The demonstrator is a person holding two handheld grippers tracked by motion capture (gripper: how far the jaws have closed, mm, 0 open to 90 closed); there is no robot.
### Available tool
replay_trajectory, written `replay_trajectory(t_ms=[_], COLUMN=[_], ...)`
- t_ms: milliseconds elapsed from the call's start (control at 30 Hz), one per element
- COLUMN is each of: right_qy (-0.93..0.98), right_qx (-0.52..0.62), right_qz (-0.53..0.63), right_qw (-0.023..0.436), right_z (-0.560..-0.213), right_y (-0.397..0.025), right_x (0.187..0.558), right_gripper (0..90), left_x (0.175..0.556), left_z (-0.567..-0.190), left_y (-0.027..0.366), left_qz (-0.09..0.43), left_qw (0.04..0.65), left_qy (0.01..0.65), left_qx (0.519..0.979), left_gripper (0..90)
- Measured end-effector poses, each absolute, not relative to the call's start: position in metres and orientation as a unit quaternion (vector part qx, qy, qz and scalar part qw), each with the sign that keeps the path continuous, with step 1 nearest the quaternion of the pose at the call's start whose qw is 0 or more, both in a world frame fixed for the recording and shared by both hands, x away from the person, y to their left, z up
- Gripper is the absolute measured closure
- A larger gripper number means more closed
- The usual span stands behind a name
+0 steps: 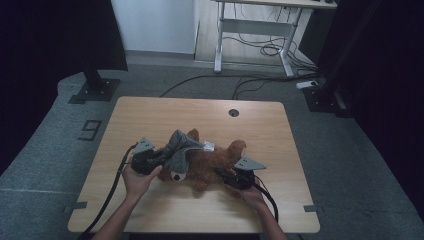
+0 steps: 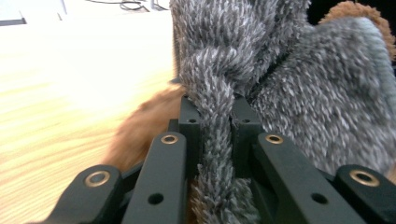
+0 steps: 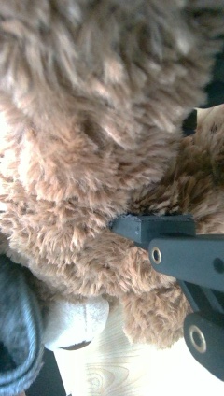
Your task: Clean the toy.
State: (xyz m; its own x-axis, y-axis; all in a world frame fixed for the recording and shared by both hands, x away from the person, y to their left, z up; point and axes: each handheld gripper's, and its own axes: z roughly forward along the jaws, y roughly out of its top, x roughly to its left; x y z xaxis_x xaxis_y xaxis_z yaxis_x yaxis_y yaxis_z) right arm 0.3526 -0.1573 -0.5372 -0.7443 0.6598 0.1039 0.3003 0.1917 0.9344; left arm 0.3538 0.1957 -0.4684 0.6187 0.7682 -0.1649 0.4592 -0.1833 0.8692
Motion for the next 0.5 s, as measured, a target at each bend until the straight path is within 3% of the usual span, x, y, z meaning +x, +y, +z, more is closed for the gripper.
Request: replay_trajectory(t_ms=[233, 500], right_qy=[0.755, 0.754], right_qx=[0.317, 0.320], right_qz=[0.551, 0.552], right_qw=[0.162, 0.158], right_z=[-0.537, -0.538], right_y=[-0.158, -0.159], right_x=[0.353, 0.354], right_gripper=[58.8, 58.8], left_x=[0.354, 0.355], left_z=[-0.474, -0.467], left_y=[0.222, 0.215], left_qz=[0.161, 0.163], left_qw=[0.486, 0.493], left_qy=[0.436, 0.432], left_qx=[0.740, 0.737], left_gripper=[78.6, 78.8])
